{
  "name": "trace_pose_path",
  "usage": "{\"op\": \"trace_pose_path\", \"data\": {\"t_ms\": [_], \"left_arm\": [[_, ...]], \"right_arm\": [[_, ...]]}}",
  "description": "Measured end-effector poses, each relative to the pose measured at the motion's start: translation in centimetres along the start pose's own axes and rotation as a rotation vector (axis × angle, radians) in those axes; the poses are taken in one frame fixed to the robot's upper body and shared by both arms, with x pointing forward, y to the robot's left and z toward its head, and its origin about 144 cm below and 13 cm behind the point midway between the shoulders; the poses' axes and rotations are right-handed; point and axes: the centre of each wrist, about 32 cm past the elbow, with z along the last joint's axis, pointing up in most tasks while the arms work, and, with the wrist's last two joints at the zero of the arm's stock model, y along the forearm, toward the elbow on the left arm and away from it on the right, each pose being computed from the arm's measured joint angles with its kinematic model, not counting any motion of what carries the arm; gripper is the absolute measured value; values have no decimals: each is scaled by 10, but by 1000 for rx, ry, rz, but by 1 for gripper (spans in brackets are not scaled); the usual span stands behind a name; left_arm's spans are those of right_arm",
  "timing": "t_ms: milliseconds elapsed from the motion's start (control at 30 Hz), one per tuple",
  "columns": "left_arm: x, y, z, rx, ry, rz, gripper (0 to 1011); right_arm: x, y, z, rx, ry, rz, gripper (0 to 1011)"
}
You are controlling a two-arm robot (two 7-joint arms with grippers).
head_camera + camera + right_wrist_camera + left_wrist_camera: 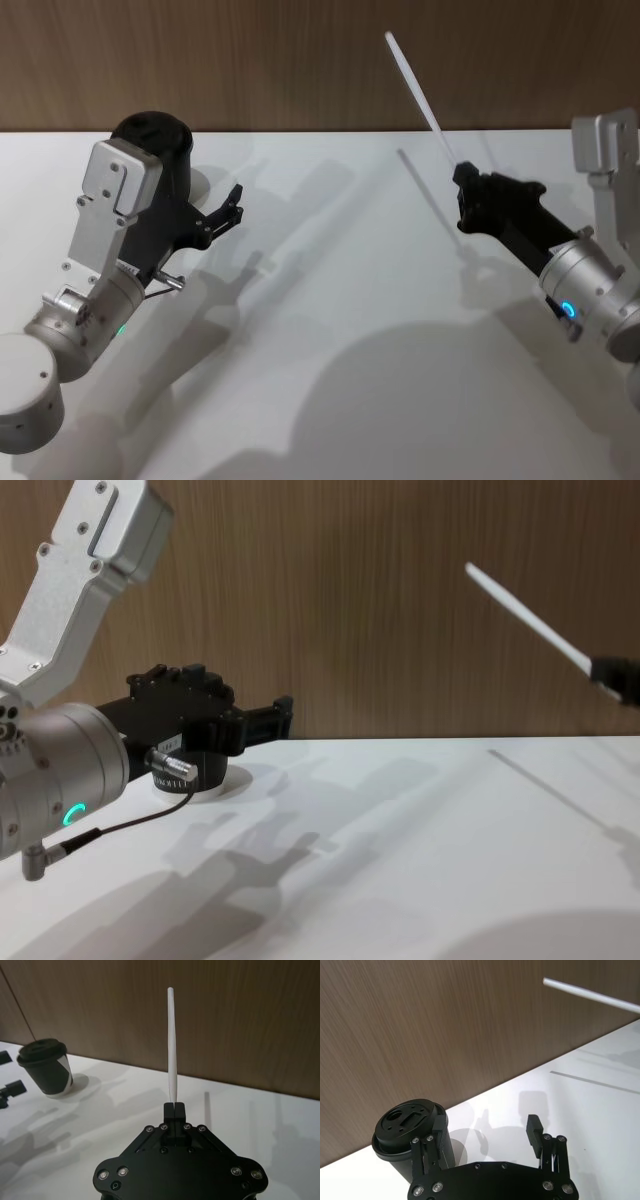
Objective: Pick up the straw with one hand, pass it to the other hand, and insert it into the cup.
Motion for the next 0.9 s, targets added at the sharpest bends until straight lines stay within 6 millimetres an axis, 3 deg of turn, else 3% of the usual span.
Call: {"op": "trace_pose_path", "data": {"t_ms": [900], "left_arm": [[0,0,0,0,0,0,1002]], "right_arm": [[17,46,45,240,15,387,3]]}}
